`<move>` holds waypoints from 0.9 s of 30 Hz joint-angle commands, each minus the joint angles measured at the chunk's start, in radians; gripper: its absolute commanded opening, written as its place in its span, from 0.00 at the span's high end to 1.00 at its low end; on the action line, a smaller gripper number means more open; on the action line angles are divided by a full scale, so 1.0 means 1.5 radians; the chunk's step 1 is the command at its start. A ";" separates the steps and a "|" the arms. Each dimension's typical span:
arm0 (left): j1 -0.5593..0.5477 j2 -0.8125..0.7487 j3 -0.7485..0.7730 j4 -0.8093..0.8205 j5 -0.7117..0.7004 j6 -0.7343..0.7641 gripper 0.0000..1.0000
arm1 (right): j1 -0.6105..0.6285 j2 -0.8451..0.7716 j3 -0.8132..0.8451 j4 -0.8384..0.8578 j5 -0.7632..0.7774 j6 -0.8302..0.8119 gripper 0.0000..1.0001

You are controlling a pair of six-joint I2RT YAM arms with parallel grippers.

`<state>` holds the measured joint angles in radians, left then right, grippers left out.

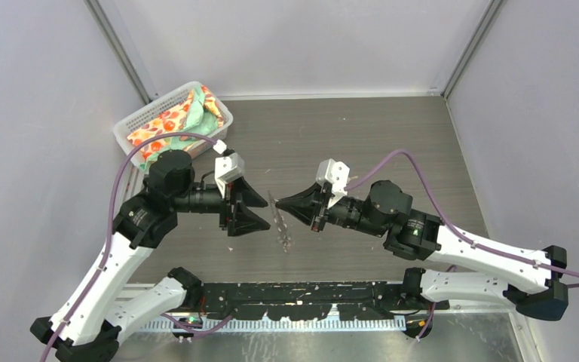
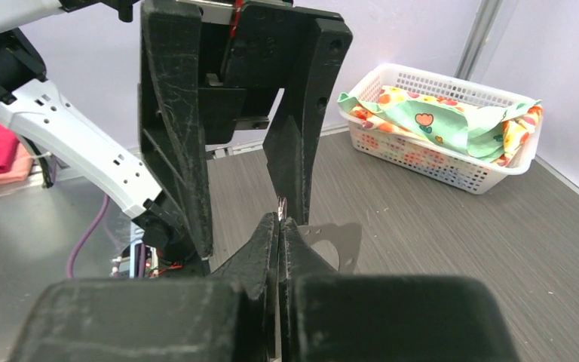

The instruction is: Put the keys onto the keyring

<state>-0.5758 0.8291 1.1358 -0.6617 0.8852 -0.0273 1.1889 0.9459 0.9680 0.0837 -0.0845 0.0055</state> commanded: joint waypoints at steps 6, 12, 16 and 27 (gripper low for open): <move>0.002 -0.009 0.002 0.055 -0.007 -0.062 0.21 | 0.056 0.020 0.030 0.040 0.134 -0.076 0.99; 0.008 -0.042 -0.015 0.021 -0.085 0.054 0.30 | 0.065 0.013 0.029 0.043 0.130 -0.071 0.99; 0.018 -0.051 0.015 -0.024 -0.056 0.201 0.52 | 0.065 -0.006 0.014 0.063 0.119 -0.047 0.99; 0.018 -0.072 0.040 -0.105 0.013 0.867 0.59 | -0.014 -0.004 0.011 0.089 -0.036 0.184 0.99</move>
<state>-0.5541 0.7639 1.2259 -0.8249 0.8848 0.7624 1.2518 0.9443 0.9638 0.1287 0.0189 0.0708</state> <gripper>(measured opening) 0.399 0.020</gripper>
